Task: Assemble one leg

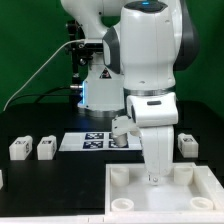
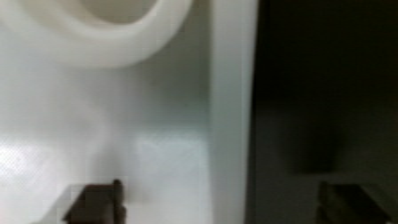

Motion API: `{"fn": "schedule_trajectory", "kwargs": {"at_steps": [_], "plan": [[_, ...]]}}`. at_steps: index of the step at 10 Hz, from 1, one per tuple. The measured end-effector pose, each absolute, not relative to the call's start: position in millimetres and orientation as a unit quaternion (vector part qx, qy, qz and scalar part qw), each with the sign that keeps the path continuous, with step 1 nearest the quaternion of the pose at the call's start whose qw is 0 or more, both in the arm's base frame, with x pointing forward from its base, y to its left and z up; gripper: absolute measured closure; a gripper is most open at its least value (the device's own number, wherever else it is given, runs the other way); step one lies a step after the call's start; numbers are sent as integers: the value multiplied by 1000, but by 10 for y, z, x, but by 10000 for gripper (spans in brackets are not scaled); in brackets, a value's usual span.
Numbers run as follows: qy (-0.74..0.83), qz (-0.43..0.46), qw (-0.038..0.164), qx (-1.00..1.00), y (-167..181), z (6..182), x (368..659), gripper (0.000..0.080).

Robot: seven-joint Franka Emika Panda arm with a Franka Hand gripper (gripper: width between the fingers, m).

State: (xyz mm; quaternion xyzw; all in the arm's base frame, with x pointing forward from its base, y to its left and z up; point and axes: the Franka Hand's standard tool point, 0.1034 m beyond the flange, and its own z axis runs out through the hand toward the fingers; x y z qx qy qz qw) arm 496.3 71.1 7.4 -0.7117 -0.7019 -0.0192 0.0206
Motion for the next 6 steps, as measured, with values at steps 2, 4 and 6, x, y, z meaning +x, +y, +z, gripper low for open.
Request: {"fn": "schedule_trajectory", "kwargs": {"at_steps": [2,4,6], "plan": [[-702,-19,21,-712,706,73,4963,161],[-701,-19,21,-712,703,73,4964,152],[-701,-19,21,-712,701,73,4964,150]]}}
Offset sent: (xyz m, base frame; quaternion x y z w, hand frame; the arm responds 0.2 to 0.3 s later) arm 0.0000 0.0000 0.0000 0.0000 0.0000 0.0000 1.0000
